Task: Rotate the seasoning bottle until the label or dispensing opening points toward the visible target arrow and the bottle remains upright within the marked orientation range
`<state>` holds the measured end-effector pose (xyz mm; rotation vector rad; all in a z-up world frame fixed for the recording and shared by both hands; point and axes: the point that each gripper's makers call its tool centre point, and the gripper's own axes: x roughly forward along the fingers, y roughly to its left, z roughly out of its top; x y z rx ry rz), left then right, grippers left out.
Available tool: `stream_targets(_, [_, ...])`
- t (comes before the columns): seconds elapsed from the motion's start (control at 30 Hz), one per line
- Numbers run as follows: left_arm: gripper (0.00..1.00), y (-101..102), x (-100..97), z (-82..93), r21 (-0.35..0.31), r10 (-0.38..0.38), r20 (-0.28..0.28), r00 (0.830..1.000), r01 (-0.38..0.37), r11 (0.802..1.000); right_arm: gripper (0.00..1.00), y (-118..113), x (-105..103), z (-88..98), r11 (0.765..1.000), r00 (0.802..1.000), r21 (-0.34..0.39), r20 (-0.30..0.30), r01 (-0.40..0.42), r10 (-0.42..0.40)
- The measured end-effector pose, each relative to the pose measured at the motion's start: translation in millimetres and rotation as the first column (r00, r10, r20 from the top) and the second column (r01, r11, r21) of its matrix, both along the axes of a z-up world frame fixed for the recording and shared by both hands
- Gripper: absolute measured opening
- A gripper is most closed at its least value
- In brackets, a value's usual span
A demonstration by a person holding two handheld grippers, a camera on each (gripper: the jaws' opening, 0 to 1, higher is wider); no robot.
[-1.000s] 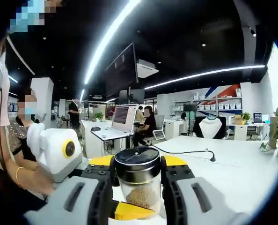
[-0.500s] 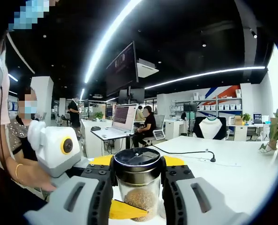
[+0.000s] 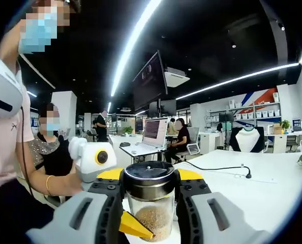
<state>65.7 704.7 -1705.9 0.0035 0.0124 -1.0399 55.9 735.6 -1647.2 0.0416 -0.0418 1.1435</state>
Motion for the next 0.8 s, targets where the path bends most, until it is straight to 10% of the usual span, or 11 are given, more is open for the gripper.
stream_targets(0.23, [0.44, -5.1, -4.4, -5.6, -0.008, -0.013, -0.049, 0.999, 0.013, 1.000, 0.36, -0.2, 1.3, -5.0, 1.000, 1.000, 0.012, -0.023, 0.009, -0.009])
stream_targets(0.47, [0.43, -5.0, 1.8, 3.8, 0.018, 0.129, -0.007, 0.992, -0.129, 0.991, 0.36, -9.1, 6.8, 4.2, 0.991, 0.996, 0.111, -0.060, 0.074, -0.068])
stream_targets(0.8, [0.43, 7.1, 18.2, 3.2, 0.092, 0.371, 0.065, 0.926, -0.376, 0.922, 0.38, -0.7, 20.8, 2.2, 0.967, 0.968, 0.039, 0.001, 0.252, -0.253])
